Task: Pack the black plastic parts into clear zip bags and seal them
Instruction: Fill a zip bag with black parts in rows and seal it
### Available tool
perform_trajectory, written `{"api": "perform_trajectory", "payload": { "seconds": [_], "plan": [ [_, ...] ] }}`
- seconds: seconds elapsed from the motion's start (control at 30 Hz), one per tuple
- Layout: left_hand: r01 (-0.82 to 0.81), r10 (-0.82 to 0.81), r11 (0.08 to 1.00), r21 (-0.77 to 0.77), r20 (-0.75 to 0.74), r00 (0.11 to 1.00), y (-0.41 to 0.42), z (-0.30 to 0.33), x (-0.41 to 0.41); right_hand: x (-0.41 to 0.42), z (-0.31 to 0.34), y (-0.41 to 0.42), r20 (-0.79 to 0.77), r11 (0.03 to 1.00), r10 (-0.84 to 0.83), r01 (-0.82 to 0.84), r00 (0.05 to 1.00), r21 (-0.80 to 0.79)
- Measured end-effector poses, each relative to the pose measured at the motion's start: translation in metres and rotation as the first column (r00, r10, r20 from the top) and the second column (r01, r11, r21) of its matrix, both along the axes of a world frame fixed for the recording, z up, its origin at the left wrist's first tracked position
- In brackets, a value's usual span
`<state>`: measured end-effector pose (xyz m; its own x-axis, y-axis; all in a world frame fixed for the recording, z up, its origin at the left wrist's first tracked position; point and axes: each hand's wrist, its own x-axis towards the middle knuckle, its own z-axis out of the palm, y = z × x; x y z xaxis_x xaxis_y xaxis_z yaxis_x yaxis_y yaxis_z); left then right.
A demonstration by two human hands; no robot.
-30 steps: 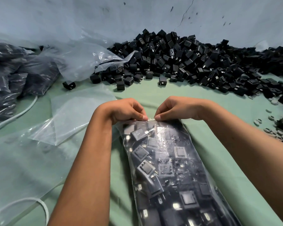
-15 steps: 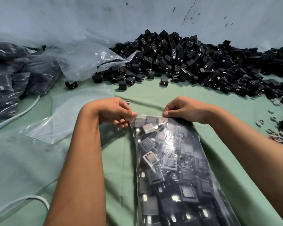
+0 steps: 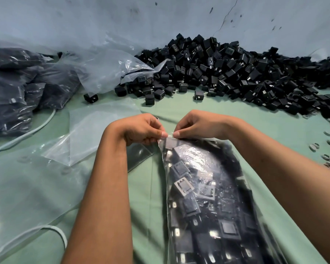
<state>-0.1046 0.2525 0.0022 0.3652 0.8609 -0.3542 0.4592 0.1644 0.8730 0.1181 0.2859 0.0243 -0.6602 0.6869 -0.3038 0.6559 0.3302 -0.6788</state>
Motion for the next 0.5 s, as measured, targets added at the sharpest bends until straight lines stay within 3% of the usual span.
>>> {"api": "perform_trajectory", "payload": {
  "seconds": [0.27, 0.5],
  "plan": [
    [0.056, -0.056, 0.997, -0.058, 0.005, 0.998, 0.004, 0.001, 0.007, 0.000, -0.013, 0.015, -0.086, 0.986, -0.050, 0.035, 0.995, -0.164],
    [0.090, -0.090, 0.996, 0.007, 0.017, 0.996, 0.000, 0.000, 0.008, 0.008, -0.010, 0.021, -0.070, 0.958, -0.032, 0.010, 0.997, -0.285]
  ]
}}
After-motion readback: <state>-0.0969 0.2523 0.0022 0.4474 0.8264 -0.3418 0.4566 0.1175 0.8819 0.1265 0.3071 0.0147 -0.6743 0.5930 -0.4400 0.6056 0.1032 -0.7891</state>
